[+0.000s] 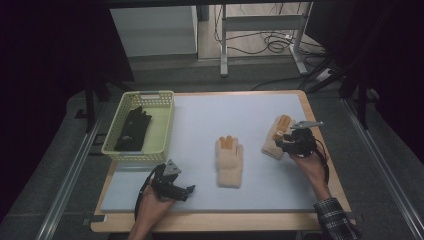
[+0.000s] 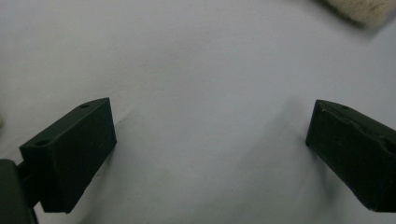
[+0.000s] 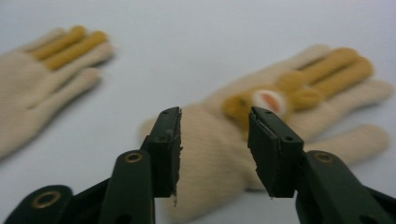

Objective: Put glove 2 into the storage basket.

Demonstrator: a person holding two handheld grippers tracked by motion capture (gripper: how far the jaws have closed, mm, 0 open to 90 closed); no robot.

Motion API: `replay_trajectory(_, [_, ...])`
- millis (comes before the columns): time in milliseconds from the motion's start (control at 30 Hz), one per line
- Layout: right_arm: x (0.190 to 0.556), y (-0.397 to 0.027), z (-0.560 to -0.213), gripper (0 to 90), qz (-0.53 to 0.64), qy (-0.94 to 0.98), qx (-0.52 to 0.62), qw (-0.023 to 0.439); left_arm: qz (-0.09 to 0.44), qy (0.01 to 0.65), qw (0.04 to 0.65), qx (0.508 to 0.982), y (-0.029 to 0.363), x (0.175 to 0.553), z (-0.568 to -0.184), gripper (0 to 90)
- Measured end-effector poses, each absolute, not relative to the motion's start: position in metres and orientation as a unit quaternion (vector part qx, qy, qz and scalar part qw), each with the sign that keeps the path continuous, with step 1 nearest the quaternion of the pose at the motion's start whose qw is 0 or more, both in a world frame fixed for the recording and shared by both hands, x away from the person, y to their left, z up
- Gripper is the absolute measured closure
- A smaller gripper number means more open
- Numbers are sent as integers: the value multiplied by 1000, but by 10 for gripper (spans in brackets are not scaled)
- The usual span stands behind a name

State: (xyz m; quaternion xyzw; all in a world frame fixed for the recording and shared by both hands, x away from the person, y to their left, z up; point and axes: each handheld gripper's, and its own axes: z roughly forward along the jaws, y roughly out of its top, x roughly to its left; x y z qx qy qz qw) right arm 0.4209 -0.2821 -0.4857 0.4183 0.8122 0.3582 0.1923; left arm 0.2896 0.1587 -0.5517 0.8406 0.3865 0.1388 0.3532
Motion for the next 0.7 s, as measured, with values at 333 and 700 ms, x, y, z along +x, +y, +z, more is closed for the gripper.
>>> replay_trajectory(333, [448, -290, -501, 330, 347, 806, 434, 203, 138, 386, 353, 841, 159, 290, -552, 18])
replay_trajectory(700, [471, -283, -520, 392, 330, 823, 415, 206, 138, 386, 353, 841, 159, 290, -552, 18])
